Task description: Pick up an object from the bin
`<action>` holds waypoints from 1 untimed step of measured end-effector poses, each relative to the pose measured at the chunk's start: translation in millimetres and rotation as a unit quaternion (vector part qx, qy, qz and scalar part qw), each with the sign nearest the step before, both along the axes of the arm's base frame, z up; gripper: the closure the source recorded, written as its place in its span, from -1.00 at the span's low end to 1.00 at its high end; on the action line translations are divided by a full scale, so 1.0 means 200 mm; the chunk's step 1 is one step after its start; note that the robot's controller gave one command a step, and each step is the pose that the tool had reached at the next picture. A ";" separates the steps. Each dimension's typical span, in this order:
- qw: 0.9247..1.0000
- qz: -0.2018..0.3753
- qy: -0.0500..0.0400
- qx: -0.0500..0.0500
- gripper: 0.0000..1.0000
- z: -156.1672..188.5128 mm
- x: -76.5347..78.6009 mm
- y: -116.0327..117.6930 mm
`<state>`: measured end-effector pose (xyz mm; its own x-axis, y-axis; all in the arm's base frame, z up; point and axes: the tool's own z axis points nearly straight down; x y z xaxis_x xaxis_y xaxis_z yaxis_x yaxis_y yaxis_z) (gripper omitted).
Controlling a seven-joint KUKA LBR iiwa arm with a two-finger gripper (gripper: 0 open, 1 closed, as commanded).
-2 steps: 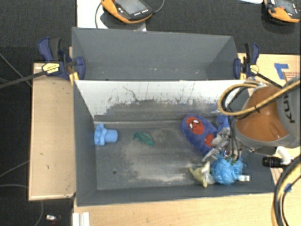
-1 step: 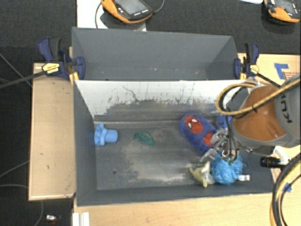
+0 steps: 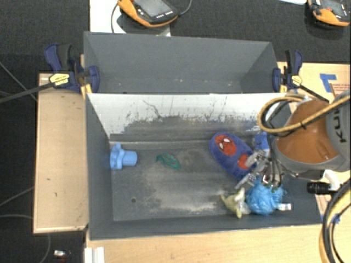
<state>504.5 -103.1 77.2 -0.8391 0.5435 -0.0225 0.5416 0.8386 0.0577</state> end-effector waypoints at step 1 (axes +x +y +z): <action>1.000 -0.010 0.005 0.011 -1.00 -0.01 0.03 -0.02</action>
Offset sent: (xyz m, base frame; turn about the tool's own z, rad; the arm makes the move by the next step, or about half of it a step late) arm 0.0221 -0.0135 -0.0072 0.0269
